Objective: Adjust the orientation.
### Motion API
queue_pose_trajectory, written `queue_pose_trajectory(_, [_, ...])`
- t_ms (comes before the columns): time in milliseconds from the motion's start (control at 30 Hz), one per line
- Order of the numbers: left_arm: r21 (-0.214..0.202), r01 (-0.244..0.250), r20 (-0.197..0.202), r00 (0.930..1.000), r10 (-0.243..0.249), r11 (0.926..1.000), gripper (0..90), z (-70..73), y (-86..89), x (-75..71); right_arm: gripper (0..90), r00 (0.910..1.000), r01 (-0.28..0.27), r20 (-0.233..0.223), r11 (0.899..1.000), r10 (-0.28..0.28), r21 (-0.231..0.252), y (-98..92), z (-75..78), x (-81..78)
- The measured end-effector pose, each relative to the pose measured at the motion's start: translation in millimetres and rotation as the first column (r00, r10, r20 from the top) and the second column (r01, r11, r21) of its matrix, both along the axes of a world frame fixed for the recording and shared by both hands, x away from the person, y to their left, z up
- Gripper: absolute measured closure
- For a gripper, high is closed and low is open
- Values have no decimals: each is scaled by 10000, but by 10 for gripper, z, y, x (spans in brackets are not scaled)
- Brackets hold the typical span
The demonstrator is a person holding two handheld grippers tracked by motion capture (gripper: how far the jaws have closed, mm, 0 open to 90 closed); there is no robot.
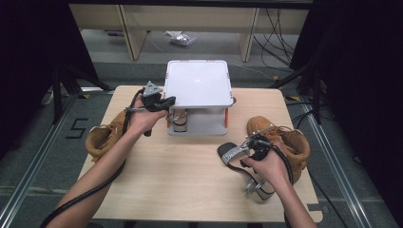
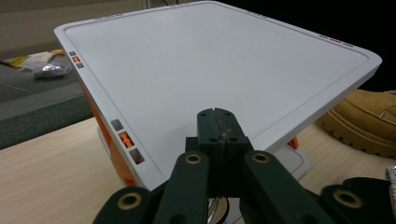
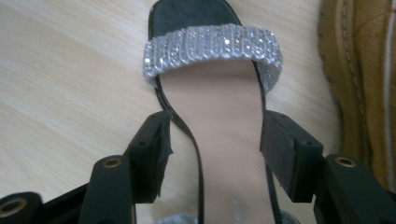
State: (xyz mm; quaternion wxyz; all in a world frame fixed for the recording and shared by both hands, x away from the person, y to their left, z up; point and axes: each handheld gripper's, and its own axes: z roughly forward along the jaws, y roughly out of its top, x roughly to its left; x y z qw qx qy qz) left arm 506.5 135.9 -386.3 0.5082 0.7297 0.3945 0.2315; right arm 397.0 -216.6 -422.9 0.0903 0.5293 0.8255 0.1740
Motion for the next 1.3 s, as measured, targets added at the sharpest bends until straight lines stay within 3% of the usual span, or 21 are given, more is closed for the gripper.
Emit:
queue_pose_trajectory(33, [-14, -4, 2, 10000, 4, 10000, 895, -1, -2, -2, 433, 9999, -137, 58, 9999, 138, -65, -19, -3, -3])
queue_pose_trajectory(133, [-23, -25, 11, 10000, 25, 10000, 895, -3, 2, -5, 423, 9986, 46, -521, 10000, -50, -80, -12, 19, -23])
queue_pose_trajectory(200, [-17, -13, 2, 10000, 13, 10000, 895, -1, 8, 0, 416, 9982, -252, -560, 9990, 232, -366, -42, -11, -14])
queue_pose_trajectory(233, [-21, -3, -2, 10000, 2, 10000, 895, 0, 8, 1, 416, 9966, -6, -822, 9992, -27, -407, -29, -7, -17])
queue_pose_trajectory(300, [9, 24, -14, 10000, -24, 10000, 895, 3, 5, 3, 408, 9959, -59, -902, 9983, 7, -574, -55, -24, -10])
queue_pose_trajectory(333, [25, 22, -20, 10000, -22, 10000, 895, 3, 2, 3, 404, 9962, -431, -785, 9968, 378, -669, -96, -49, 2])
queue_pose_trajectory(433, [34, 23, -13, 10000, -23, 10000, 896, 4, 0, 2, 385, 9938, -484, -1043, 9952, 394, -848, -119, -95, 24])
queue_pose_trajectory(633, [30, 15, -6, 10000, -15, 10000, 895, 3, 1, 1, 333, 9872, -734, -1475, 9940, 609, -806, -126, -181, 53])
queue_pose_trajectory(867, [40, 28, -4, 10000, -28, 10000, 895, 4, 6, 3, 336, 9800, -863, -1873, 9919, 677, -932, -127, -295, 101])
queue_pose_trajectory(1133, [64, 22, -17, 10000, -22, 10000, 895, 7, 1, 2, 352, 9727, -1127, -2167, 9855, 832, -1272, -105, -328, 128])
queue_pose_trajectory(1300, [69, 31, -15, 10000, -31, 10000, 895, 7, 3, 2, 367, 9675, -1344, -2308, 9834, 1036, -1221, -110, -364, 151])
